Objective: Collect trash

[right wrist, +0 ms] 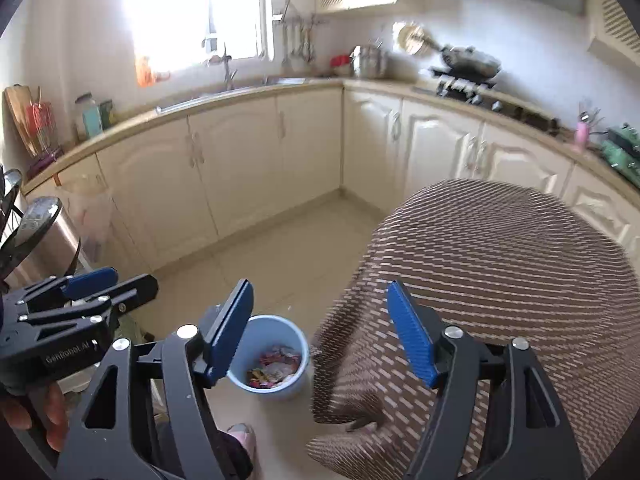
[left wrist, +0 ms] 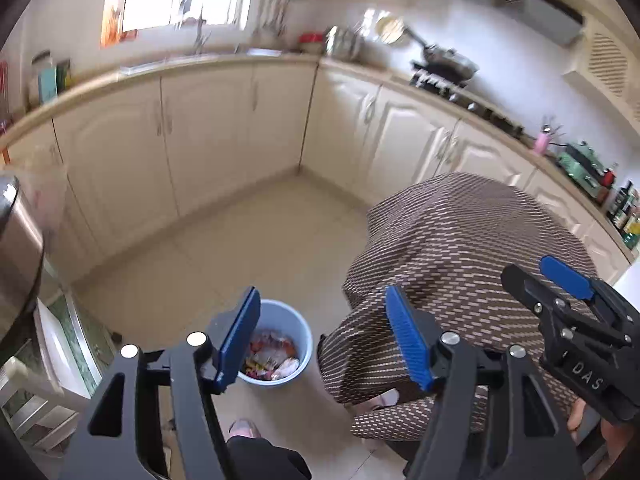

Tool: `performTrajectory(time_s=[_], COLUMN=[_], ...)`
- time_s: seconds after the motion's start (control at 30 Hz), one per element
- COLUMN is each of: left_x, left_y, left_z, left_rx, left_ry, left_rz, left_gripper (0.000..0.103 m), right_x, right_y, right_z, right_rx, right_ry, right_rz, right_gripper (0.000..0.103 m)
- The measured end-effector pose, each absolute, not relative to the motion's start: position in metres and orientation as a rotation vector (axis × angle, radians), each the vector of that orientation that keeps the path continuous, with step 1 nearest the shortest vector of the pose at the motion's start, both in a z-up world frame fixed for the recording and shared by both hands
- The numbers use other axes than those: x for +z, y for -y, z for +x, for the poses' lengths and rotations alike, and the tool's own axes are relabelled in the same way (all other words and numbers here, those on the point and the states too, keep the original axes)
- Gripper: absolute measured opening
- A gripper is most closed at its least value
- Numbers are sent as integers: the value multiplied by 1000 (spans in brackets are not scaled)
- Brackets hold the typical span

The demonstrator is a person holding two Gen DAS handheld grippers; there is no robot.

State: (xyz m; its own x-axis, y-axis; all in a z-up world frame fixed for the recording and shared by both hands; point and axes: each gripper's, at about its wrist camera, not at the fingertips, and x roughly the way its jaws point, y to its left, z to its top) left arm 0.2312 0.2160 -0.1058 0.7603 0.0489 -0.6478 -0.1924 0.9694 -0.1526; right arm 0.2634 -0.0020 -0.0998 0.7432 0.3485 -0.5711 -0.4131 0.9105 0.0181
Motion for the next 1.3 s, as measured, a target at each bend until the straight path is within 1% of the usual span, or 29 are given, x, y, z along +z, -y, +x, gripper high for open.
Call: performTrajectory(time_s=[0.07, 0.23, 0.3, 0.6, 0.93, 1.3], left_x=[-89, -57, -47, -15, -6, -7], left_y=[-195, -151, -134, -69, -36, -24], left_z=[208, 158, 140, 60, 9, -13], left_rx=[125, 134, 125, 89, 50, 58], left_ry=[-646, -543, -508, -308, -221, -185], left_rz=[-203, -158, -142, -31, 7, 4], left_gripper=[66, 67, 67, 67, 67, 67], right_x=[-87, -61, -56, -48, -44, -41], right_y=[21, 66, 81, 133, 160, 166], right_z=[239, 183, 166, 105, 59, 36], right_rx=[407, 377, 371, 329, 285, 281], right_ry=[-555, -442, -402, -286, -211, -170], right_rz=[-108, -102, -98, -35, -31, -34], right_gripper=[76, 84, 84, 94, 96, 96])
